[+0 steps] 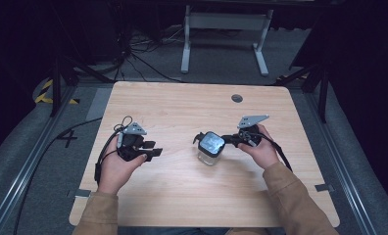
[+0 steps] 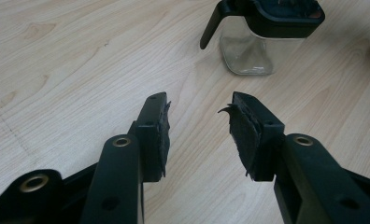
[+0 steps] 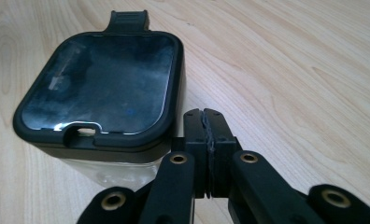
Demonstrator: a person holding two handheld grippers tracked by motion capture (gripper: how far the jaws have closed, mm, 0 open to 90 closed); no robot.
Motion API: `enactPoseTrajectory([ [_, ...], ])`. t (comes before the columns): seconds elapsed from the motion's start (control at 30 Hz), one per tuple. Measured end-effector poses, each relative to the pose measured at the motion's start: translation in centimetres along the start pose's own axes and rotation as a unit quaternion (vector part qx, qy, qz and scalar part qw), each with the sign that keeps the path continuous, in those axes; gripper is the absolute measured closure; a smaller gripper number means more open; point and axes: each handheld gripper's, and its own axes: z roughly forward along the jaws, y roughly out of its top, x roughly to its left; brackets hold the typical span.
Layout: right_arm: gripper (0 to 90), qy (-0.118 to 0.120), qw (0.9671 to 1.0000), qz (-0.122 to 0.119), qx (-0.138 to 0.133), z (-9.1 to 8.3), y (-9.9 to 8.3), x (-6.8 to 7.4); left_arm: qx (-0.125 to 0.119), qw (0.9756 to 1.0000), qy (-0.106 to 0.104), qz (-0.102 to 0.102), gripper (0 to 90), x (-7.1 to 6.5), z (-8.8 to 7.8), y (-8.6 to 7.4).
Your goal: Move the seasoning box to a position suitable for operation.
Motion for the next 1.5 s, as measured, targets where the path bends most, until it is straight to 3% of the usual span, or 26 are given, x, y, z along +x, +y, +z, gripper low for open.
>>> enactPoseTrajectory([
  [0.27,90.0,0.017,0.9995,-0.015,0.021,-0.5,-0.1,1.0,-0.003,1.0000,-0.006,-0.006,58.3,0.1,0.4,0.3],
  [0.6,90.0,0.040,0.9975,-0.033,0.047,-1.3,0.2,3.6,-0.004,0.9997,-0.022,-0.008,59.6,0.3,1.1,0.7],
  [0.97,90.0,0.060,0.9947,-0.046,0.070,-0.9,0.0,5.6,0.008,0.9993,-0.035,0.007,61.4,-0.2,1.9,1.4],
  [1.1,90.0,0.057,0.9950,-0.048,0.067,-1.1,0.0,5.6,0.010,0.9992,-0.039,0.007,61.5,-0.2,2.1,1.5],
  [1.23,90.0,0.046,0.9973,-0.032,0.047,-2.4,0.1,4.7,0.019,0.9985,-0.050,0.011,63.2,-0.2,2.0,1.4],
  [1.37,90.0,0.052,0.9982,-0.018,0.025,-3.4,0.6,4.4,0.014,0.9970,-0.074,0.013,64.9,0.3,1.4,1.3],
  [1.5,90.0,0.057,0.9983,-0.011,0.006,-4.1,1.4,3.9,0.013,0.9973,-0.072,0.007,65.7,0.2,1.2,1.4],
])
